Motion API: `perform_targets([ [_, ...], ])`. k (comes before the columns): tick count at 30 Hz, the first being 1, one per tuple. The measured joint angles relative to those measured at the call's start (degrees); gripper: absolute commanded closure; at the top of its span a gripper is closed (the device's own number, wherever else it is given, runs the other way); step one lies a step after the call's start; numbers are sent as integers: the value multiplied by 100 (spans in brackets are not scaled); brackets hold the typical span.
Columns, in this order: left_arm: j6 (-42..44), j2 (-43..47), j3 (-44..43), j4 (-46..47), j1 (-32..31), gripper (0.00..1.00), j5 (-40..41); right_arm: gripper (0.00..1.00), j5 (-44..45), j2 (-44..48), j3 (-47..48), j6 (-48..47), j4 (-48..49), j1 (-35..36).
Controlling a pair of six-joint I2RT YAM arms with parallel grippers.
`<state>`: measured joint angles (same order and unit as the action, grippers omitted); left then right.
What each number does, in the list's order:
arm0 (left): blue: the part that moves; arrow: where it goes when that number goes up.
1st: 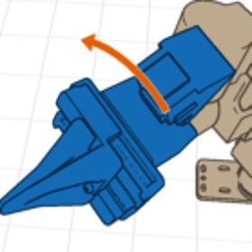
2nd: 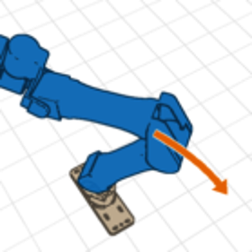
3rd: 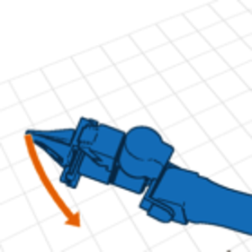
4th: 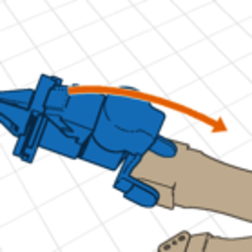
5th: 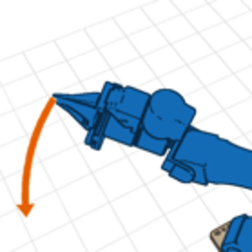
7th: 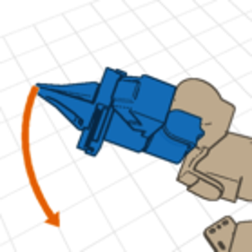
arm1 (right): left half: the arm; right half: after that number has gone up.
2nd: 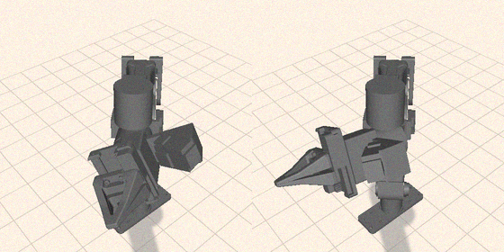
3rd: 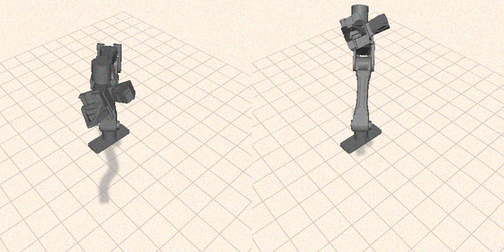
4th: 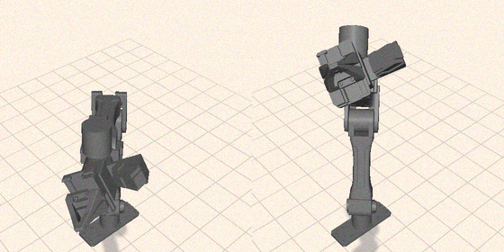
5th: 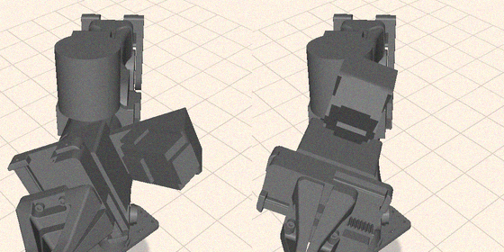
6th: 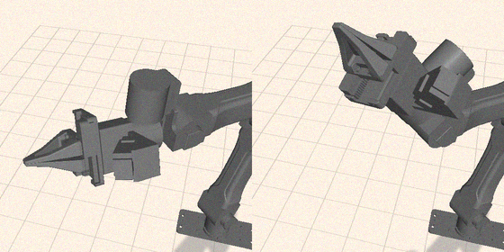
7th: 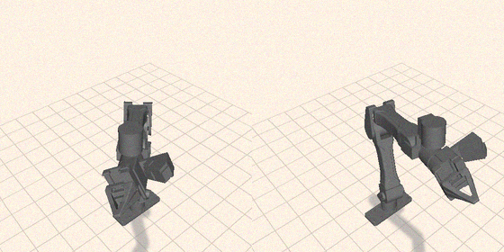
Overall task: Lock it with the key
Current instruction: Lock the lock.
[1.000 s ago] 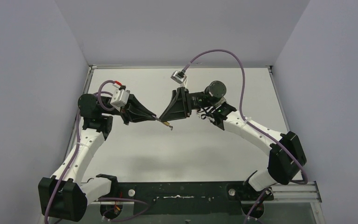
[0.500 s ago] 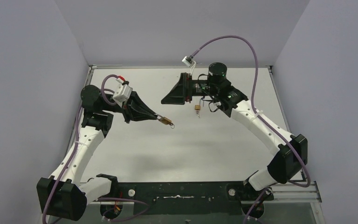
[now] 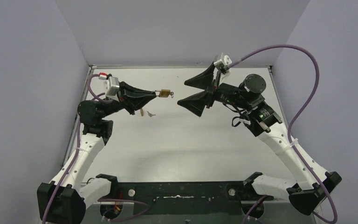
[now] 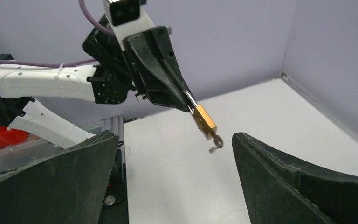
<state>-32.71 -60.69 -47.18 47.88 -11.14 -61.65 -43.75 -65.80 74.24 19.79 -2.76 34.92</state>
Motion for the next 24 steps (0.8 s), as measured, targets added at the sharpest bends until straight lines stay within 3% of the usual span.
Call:
perform_targets([
  [4,-92,140,358,369,-295,100,1427,0,-468,-164,-127,-87,1384,0],
  [10,-595,142,588,1093,-531,100,2540,0,-951,-1038,-210,-55,3003,0],
  [24,-1207,175,612,1895,-529,100,2968,1,-1646,-2059,581,396,4107,-122],
])
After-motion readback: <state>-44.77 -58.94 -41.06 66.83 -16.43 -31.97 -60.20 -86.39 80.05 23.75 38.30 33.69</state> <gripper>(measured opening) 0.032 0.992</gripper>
